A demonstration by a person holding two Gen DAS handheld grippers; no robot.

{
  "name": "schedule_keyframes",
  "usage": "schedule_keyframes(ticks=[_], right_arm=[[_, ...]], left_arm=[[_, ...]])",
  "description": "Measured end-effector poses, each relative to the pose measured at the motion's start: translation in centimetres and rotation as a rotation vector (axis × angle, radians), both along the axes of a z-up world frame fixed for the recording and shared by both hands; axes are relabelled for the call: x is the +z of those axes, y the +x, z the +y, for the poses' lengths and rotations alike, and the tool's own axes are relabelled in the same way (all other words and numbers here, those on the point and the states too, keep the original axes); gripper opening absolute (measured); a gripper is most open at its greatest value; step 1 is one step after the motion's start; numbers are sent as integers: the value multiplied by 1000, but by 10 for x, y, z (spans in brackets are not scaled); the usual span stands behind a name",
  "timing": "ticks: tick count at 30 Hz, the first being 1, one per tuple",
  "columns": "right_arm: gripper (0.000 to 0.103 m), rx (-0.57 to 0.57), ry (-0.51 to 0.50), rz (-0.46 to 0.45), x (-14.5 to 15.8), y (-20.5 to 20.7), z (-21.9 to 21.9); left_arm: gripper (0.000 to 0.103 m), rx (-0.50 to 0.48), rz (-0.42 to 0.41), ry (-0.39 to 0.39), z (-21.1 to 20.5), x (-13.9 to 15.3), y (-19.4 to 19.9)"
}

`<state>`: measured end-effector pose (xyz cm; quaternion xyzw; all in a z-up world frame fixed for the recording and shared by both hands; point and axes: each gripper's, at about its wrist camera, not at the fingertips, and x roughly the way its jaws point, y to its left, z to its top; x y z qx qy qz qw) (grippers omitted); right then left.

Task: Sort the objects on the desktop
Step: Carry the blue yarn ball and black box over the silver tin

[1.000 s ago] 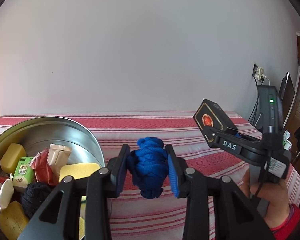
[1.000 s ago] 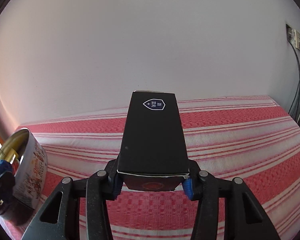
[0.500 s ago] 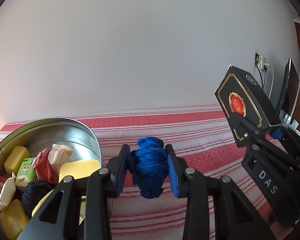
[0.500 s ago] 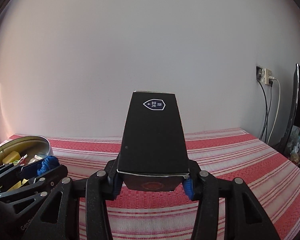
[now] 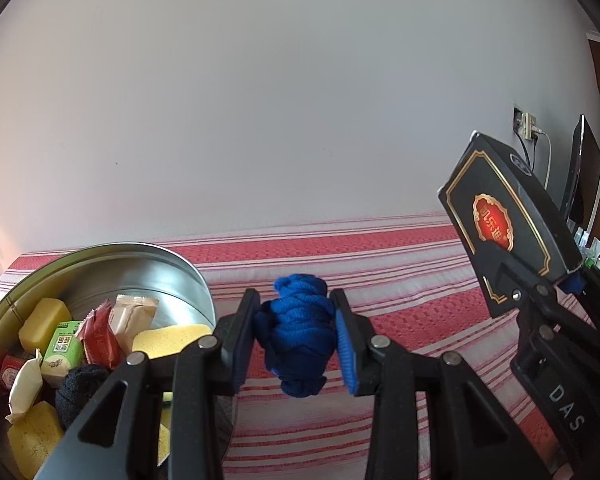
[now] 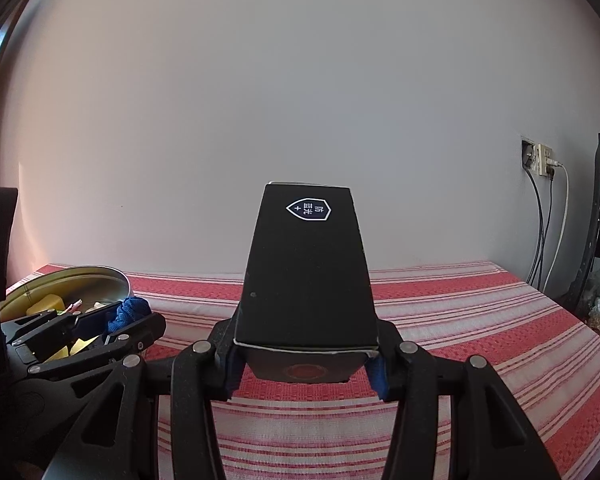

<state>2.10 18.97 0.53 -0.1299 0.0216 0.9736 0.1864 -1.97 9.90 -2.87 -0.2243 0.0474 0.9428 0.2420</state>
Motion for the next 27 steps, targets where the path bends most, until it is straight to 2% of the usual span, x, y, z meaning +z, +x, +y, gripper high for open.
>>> schedule_keyframes(ticks=[6, 15, 21, 27], right_arm=[[52, 25, 11, 16, 3, 4, -13], [52, 41, 23, 35, 5, 10, -20], [52, 45, 30, 34, 5, 16, -32], [52, 77, 57, 37, 7, 20, -56]], left_arm=[[36, -3, 31, 32, -16, 12, 6], [36, -22, 62, 31, -26, 23, 13], [36, -4, 122, 45, -47, 34, 18], [36, 39, 126, 81, -74, 41, 10]])
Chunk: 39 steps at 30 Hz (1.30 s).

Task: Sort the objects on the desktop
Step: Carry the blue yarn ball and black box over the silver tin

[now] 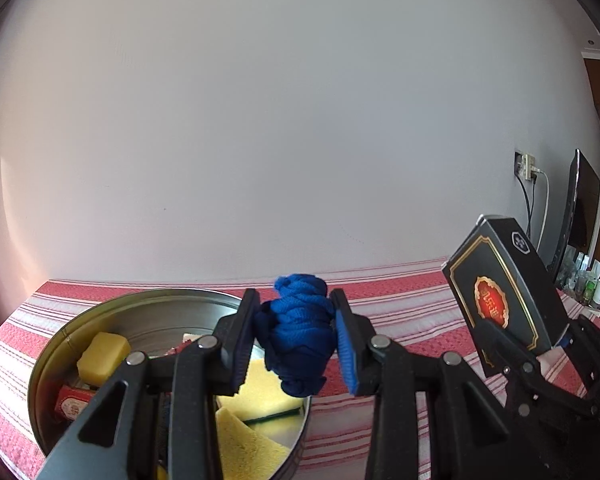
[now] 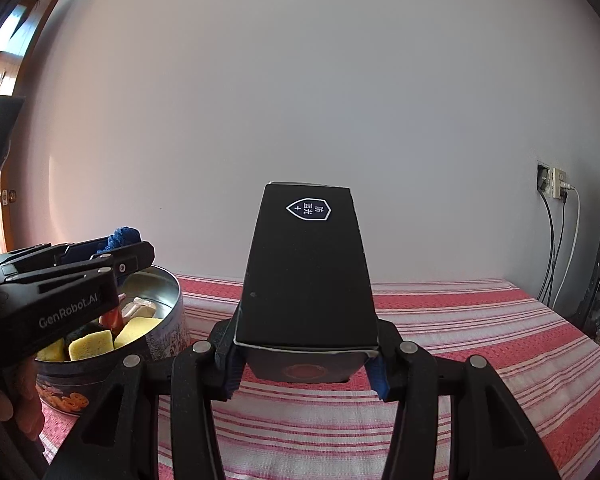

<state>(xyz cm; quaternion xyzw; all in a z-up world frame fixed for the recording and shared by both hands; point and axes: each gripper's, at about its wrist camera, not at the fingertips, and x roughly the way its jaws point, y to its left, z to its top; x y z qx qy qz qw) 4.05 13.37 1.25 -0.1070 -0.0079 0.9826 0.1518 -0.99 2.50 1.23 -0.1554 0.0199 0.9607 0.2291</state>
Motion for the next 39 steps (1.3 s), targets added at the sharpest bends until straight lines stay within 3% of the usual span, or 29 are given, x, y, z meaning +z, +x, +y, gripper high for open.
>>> schedule_keyframes(ticks=[7, 19, 29, 39], right_arm=[[52, 79, 0, 14, 8, -2, -32], [52, 229, 4, 27, 22, -40, -93], [52, 291, -44, -17, 29, -95, -123], [52, 318, -90, -121, 41, -166, -144]], left_arm=[[36, 99, -16, 38, -38, 3, -17], [36, 311, -86, 70, -94, 4, -50], [36, 467, -135, 49, -134, 1, -64], [36, 503, -214, 5, -141, -9, -79]])
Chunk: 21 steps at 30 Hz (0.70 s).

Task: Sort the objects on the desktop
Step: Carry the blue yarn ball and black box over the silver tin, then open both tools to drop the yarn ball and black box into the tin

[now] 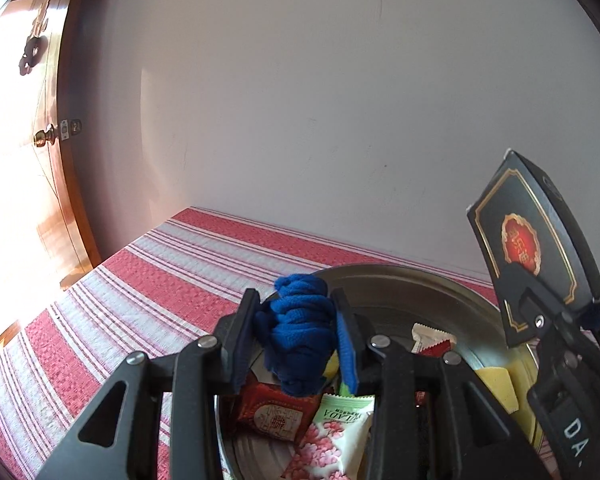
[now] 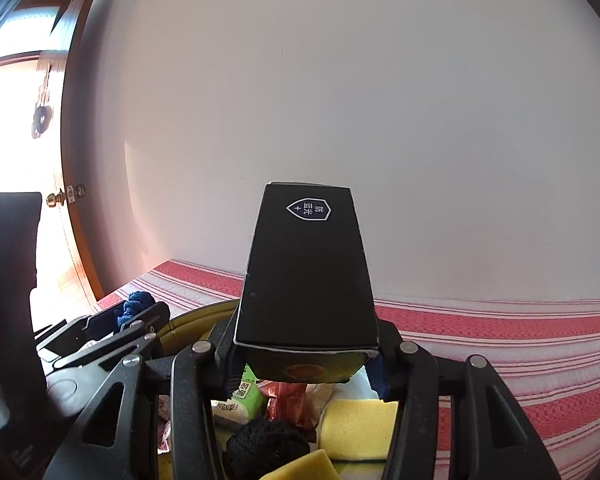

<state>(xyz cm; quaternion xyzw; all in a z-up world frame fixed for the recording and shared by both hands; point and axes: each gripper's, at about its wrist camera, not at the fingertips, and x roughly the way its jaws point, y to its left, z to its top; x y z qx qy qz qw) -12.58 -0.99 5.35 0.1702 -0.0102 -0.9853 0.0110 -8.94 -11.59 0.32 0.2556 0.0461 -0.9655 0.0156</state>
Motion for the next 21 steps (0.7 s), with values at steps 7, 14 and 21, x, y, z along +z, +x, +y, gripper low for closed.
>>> schedule_keyframes(ticks=[7, 14, 21], right_arm=[[52, 13, 110, -127, 6, -50, -14], [53, 46, 87, -255, -14, -65, -25], [93, -35, 13, -136, -20, -41, -21]], left_arm=[[36, -1, -30, -9, 2, -1, -1], [38, -20, -56, -9, 7, -2, -4], [87, 19, -21, -4, 8, 3, 4]])
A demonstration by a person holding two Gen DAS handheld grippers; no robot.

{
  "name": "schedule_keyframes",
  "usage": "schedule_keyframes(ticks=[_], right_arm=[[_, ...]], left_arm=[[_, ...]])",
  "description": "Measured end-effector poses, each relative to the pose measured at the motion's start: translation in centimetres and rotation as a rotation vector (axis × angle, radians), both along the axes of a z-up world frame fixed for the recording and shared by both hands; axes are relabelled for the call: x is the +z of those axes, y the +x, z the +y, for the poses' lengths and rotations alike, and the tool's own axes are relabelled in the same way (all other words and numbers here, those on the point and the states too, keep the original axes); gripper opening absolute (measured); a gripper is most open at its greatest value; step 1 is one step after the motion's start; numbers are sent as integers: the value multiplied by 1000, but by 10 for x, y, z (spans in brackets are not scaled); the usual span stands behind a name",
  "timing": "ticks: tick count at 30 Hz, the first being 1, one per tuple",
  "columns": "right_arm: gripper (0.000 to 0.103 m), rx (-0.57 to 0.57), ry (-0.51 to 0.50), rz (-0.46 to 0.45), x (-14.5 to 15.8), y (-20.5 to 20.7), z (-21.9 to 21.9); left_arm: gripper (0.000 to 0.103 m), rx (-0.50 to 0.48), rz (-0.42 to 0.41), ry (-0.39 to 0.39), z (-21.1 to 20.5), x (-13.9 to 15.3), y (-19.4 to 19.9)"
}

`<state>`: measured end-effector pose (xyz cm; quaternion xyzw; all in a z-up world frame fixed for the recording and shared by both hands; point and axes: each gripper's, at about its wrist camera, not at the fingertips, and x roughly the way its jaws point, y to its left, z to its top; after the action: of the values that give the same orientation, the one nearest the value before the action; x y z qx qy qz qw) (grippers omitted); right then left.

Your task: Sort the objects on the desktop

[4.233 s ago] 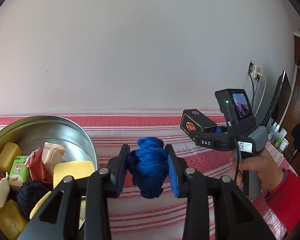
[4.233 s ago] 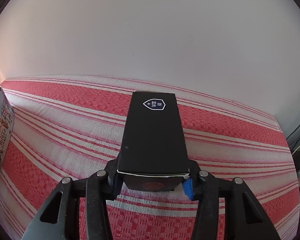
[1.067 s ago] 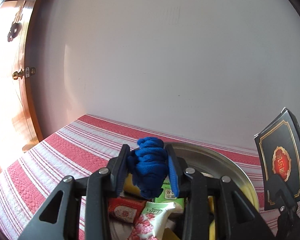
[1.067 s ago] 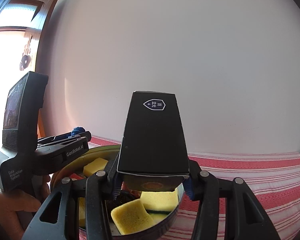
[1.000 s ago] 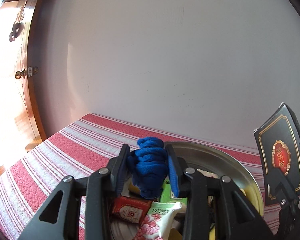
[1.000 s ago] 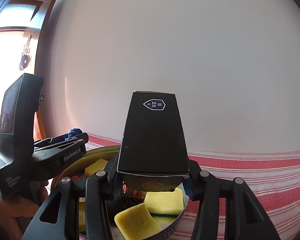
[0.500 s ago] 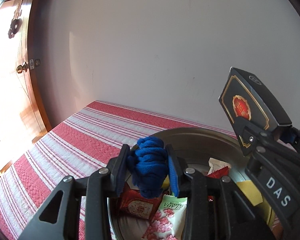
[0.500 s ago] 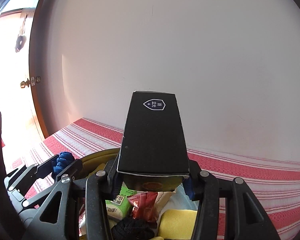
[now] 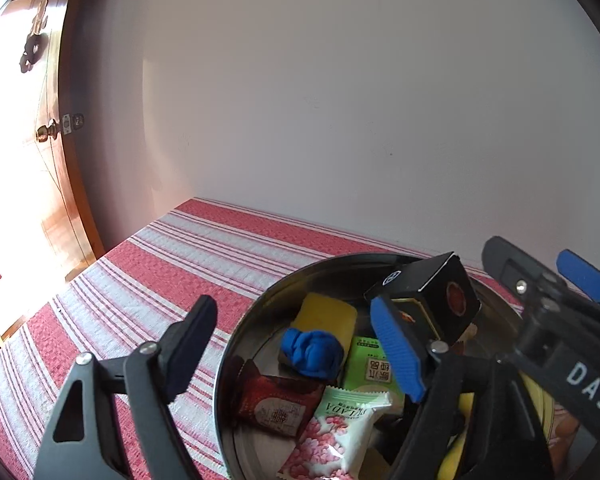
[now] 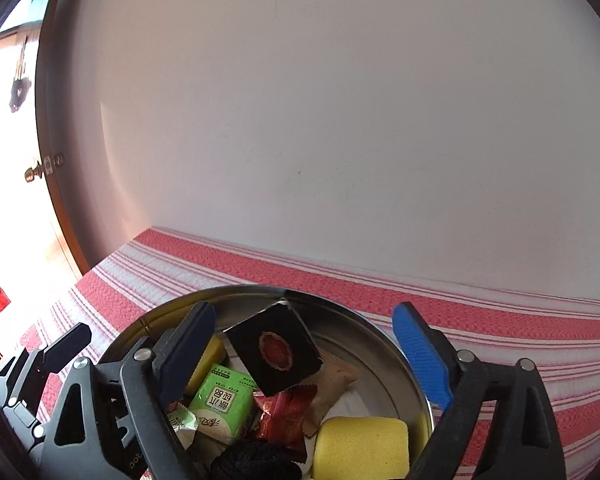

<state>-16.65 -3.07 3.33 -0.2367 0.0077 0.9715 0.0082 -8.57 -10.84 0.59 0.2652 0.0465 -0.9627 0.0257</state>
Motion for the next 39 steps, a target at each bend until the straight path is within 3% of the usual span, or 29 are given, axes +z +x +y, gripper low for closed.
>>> schedule_keyframes(ticks=[1, 5, 11, 19, 25, 39], right_arm=[[93, -8, -12, 36, 2, 10, 4], [102, -67, -39, 168, 11, 59, 27], [102, -173, -65, 339, -15, 124, 42], [102, -204, -116, 313, -20, 145, 56], [102, -176, -118, 284, 2, 167, 73], [102, -155, -24, 320, -3, 175, 50]], left_arm=[[94, 5, 6, -4, 1, 1, 1], [102, 10, 36, -30, 4, 3, 4], [102, -24, 137, -70, 19, 12, 20], [102, -10, 247, -165, 42, 12, 45], [103, -1, 259, -163, 38, 9, 63], [103, -10, 207, -110, 27, 5, 66]])
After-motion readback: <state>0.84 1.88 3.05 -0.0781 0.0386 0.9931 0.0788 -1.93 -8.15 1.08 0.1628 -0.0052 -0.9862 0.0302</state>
